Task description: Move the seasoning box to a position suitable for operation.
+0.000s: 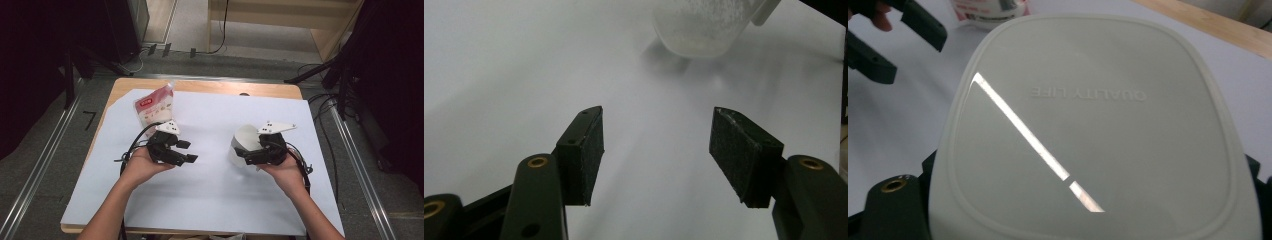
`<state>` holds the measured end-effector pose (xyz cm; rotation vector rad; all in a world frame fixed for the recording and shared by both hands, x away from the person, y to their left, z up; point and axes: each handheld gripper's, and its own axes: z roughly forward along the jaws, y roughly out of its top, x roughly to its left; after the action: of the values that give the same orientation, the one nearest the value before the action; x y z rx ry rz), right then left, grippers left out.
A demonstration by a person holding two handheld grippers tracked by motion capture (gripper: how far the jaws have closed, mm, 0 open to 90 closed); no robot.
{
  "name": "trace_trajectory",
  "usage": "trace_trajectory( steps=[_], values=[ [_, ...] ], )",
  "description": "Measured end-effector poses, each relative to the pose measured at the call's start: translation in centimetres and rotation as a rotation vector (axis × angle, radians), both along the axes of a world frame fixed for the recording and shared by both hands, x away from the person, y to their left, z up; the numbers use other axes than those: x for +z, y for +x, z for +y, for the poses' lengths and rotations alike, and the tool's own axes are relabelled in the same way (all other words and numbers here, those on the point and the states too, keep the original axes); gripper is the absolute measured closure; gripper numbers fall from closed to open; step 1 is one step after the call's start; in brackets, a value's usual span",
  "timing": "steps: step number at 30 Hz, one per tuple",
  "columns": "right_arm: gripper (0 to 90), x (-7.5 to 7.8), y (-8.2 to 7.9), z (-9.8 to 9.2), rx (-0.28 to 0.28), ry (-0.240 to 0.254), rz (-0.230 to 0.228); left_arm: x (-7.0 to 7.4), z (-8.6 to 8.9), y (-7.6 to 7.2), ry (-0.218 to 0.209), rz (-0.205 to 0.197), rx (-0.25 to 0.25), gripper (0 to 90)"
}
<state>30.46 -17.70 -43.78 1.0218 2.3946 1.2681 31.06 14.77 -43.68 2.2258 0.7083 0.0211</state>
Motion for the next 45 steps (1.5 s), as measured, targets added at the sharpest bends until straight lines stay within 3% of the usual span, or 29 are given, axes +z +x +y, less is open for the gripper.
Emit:
trace_trajectory(
  steps=[16,20,27,33,45],
  values=[
    [15.5,-2.1,-0.5,2.7,0.055,-0.056,0.040,-0.1,-0.2,-0.1,0.008,0.008,-0.013,39.8],
    [15.4,-2.2,-0.8,3.3,0.055,-0.081,0.006,-0.1,-0.3,-0.1,0.010,0.010,-0.011,39.7],
    [15.0,-2.5,-1.0,3.2,0.048,-0.062,0.001,-0.2,-0.4,-0.2,0.020,0.007,-0.018,39.5],
    [13.6,-2.5,-0.8,3.1,0.048,-0.050,0.034,-0.2,-0.3,-0.1,0.016,0.006,-0.017,39.2],
    [12.6,-0.9,-1.2,2.4,0.044,-0.035,0.067,-0.2,-0.8,-0.2,0.029,0.007,-0.022,37.9]
  ],
)
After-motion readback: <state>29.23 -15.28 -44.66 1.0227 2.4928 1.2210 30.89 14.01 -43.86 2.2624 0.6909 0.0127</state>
